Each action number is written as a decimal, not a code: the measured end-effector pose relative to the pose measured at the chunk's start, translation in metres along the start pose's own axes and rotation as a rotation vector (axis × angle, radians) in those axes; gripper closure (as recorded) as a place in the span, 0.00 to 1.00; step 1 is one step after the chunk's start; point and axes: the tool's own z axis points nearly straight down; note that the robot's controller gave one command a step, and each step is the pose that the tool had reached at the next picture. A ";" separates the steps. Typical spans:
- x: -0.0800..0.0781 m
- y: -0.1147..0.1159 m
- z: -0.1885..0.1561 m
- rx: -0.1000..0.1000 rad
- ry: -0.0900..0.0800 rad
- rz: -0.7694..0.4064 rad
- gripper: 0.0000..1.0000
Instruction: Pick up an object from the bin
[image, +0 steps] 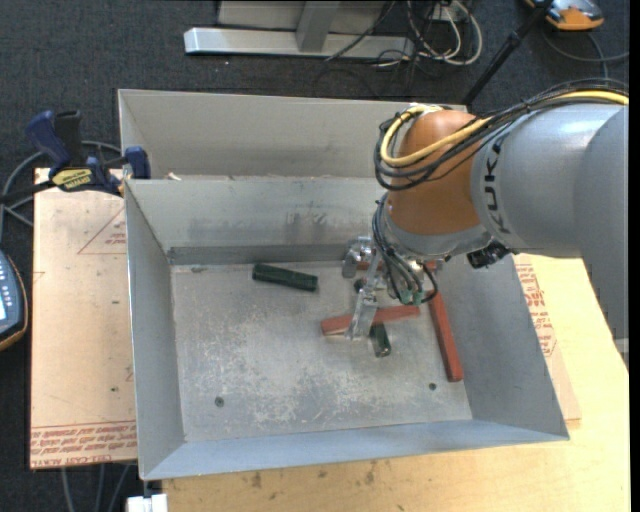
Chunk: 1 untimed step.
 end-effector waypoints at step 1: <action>0.029 -0.007 0.063 0.001 0.011 0.015 0.00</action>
Offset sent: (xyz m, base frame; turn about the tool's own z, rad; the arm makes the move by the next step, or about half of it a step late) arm -0.0276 -0.0030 -0.0591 0.0166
